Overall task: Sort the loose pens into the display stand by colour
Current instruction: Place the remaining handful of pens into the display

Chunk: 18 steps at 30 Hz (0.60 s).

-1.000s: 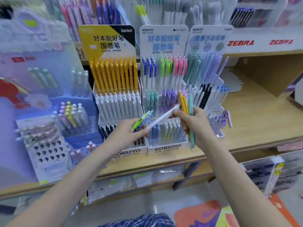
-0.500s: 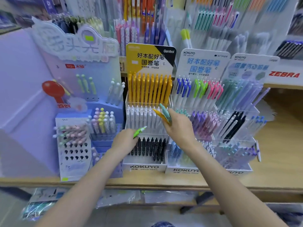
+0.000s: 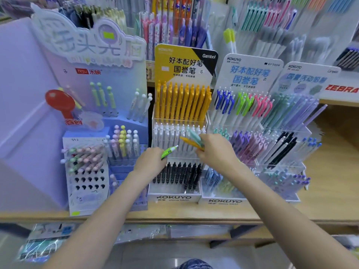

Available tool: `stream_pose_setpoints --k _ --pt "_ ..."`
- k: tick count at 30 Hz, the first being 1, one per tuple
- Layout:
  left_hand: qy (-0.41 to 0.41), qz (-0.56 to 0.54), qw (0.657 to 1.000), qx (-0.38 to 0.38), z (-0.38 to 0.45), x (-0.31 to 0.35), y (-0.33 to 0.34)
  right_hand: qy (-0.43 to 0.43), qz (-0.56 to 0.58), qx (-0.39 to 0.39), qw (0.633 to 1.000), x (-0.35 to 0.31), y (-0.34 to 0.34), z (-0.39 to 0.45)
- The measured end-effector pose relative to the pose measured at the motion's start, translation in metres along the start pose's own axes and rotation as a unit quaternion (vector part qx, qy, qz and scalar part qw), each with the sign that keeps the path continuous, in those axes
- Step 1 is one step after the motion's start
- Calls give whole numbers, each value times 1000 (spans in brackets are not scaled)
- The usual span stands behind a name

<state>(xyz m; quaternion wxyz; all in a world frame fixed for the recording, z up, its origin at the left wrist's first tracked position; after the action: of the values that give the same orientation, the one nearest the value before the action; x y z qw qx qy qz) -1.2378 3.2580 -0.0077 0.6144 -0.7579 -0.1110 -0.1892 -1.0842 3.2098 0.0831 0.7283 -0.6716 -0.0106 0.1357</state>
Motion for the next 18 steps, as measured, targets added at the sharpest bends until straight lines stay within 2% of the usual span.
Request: stream_pose_setpoints --k 3,8,12,13,15,16,18 --pt "7 -20 1000 1 2 0 -3 40 3 -5 999 14 -3 25" --pt "14 -27 1000 4 2 -6 -2 -11 -86 -34 996 12 14 38" --pt "11 -25 1000 -4 0 -6 -2 9 -116 -18 993 12 13 38" --pt "15 -37 999 -2 -2 -5 -4 21 -72 8 997 14 9 35" --pt "33 -97 995 2 -7 -4 -10 56 102 78 990 16 4 23" --pt "47 -146 988 -9 -11 -2 -13 71 216 99 969 16 3 15" --pt "72 -223 970 -58 -22 8 -15 77 396 67 913 7 8 2"
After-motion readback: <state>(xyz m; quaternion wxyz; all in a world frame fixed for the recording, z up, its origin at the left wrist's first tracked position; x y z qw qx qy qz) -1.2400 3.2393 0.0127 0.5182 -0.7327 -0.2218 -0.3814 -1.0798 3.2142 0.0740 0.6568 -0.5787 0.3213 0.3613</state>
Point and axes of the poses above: each hand's wrist, its own z-axis towards the middle knuckle, its own y-axis out of the palm, x = y × z, the point moved 5 cm from there along z, towards the middle knuckle, and after that the axes turned 8 degrees about -y, right-handed, at the moved point
